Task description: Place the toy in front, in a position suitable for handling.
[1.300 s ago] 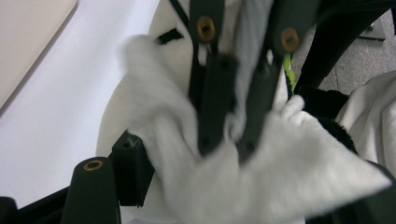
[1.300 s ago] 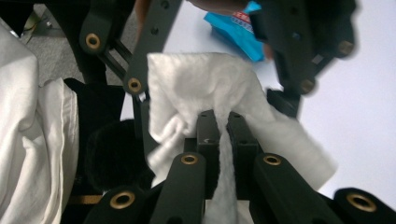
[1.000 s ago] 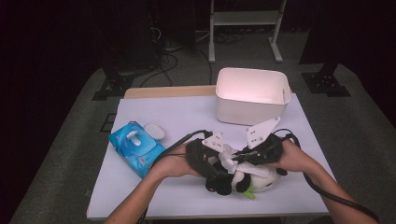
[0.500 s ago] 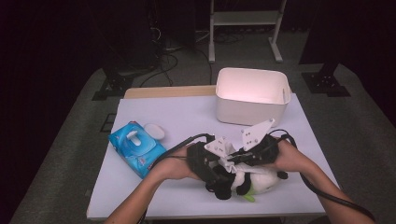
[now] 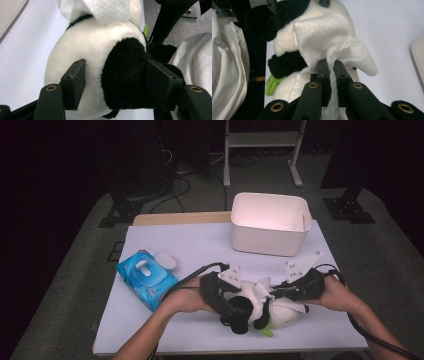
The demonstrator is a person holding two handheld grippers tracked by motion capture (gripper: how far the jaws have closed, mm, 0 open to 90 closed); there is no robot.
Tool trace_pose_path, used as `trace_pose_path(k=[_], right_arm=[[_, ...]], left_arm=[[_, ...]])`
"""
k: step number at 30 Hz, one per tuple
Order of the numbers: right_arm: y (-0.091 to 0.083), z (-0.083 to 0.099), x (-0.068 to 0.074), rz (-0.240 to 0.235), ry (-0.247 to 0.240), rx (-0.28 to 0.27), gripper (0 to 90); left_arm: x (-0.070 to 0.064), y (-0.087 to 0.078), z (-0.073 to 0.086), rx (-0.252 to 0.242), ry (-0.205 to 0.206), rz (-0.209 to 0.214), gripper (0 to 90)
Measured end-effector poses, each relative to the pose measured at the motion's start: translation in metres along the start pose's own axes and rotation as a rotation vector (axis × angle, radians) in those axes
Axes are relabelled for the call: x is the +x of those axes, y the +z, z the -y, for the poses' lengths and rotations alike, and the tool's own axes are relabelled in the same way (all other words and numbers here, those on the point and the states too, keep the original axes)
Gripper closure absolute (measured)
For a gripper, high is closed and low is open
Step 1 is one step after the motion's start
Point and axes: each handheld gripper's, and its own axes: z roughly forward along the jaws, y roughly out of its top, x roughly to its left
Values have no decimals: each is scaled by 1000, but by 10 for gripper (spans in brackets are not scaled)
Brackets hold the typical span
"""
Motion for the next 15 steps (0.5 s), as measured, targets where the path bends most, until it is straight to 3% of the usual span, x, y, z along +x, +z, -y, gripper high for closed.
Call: trace_pose_path(k=[15], right_arm=[[-33,43,2,56,102,-63,851]], left_arm=[[2,-2,2,-10,-19,6,339]])
